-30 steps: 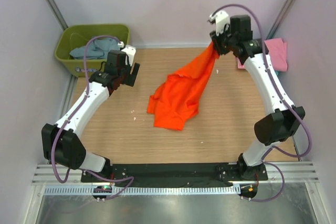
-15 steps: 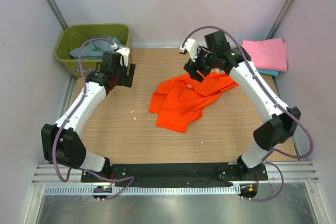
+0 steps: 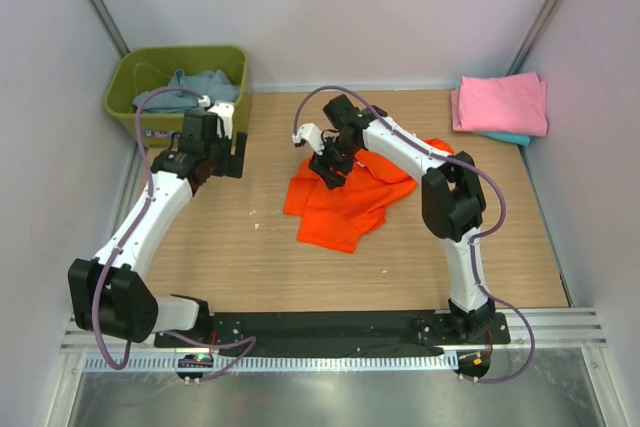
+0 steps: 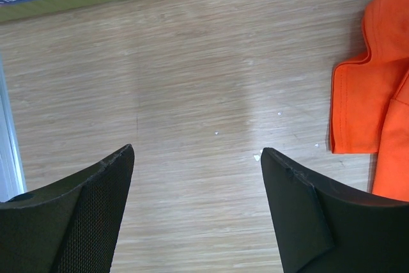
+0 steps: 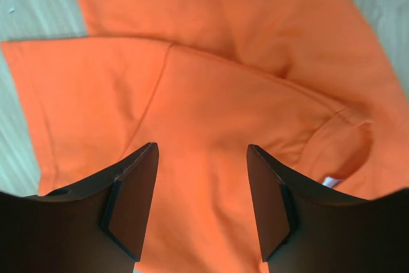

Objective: Fold and stack the t-shirts
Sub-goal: Flatten the tshirt out

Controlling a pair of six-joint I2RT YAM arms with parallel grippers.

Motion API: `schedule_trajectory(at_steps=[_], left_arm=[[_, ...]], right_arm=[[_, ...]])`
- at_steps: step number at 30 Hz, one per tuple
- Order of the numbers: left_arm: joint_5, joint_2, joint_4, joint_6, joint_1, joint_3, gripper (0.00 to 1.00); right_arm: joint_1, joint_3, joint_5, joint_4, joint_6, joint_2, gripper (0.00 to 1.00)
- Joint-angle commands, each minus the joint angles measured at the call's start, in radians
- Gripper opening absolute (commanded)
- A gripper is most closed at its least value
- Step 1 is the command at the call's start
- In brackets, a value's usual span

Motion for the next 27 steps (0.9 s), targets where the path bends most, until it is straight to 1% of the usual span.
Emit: schedule_trajectory(at_steps=[1,7,12,18,27], left_arm=[[0.004,-0.024,0.016,-0.006,0.01,-0.004,0.81],[0.022,0.001,0.02,-0.015,0.022,0.005,0.81],[0.033,0.019,0.014,-0.018,0.024,0.017,0.81],[0.04,0.033,0.013,-0.024,0.028,0.022,0.81],[0.054,0.048,0.014,-0.031,0.037,0.025,0.81]], right_arm=[[-0.011,0.1,0.02,0.068,-0.015,0.01,0.63],[-0.035,0.117,0.077,0.15,-0.003,0.048,0.63],[-0.067,0.195,0.072,0.13,0.028,0.122,0.62],[-0.096,0.25,0.063,0.127,0.064,0.19,0.6],[-0.101,0.28,0.037,0.114,0.089,0.21,0.58]])
